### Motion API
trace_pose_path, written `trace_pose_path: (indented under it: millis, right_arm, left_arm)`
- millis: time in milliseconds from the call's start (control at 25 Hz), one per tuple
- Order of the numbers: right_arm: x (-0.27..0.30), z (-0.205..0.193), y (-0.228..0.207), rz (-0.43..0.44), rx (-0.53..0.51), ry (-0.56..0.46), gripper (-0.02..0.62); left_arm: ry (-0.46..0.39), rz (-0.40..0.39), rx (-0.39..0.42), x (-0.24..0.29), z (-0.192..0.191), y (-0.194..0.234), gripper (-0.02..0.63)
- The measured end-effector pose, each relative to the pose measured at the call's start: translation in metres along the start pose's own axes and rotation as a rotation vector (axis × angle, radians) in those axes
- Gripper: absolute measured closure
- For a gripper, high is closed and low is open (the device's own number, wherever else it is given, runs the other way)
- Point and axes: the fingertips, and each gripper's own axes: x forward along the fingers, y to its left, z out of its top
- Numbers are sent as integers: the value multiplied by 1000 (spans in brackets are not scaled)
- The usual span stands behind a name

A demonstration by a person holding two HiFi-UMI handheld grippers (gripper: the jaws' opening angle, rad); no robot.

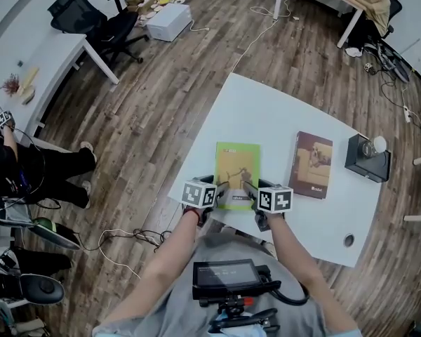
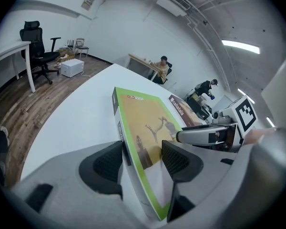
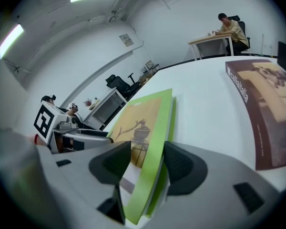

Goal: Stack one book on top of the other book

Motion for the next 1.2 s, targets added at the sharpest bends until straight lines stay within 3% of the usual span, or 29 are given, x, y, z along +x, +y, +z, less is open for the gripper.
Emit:
trace_pose_path:
  millis: [1200]
  right_arm:
    - [2,-2,-3,22,49,8,400]
  left_arm:
    - [-52,8,-60,2,-2,1,360]
